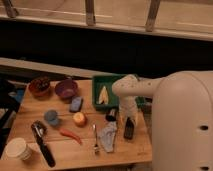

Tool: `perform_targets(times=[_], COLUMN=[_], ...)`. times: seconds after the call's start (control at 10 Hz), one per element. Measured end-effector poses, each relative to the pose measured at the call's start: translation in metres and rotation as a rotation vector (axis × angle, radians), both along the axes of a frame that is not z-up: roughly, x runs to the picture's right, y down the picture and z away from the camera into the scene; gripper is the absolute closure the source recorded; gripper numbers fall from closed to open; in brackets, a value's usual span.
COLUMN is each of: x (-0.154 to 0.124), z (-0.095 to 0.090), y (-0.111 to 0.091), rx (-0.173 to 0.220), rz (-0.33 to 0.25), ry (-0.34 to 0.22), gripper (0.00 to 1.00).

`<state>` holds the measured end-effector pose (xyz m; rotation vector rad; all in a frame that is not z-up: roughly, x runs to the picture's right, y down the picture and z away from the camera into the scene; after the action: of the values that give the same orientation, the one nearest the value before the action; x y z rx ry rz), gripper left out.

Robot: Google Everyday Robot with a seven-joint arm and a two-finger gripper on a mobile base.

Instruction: Wipe table surface with eraser

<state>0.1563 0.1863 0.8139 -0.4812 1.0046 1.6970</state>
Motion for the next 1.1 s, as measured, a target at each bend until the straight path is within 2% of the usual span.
perform_targets(times=[0.3,0.5,0.9,1.0,1.1], x=[-0.004,-0.019,-0.049,-0.050,-0.043], z=[0.008,-0.001,-0.032,-0.037,-0.040], y=[-0.014,-0.009,0.030,0.037,0.043], rx=[0.008,0.005,-0.041,-0.051,-0.056], rz=[0.003,0.011,0.005,-0.001,0.001], ry=[-0.025,-0.073,-0.170,-0.171,-0.149], gripper=[1.00,1.00,1.00,1.00,1.00])
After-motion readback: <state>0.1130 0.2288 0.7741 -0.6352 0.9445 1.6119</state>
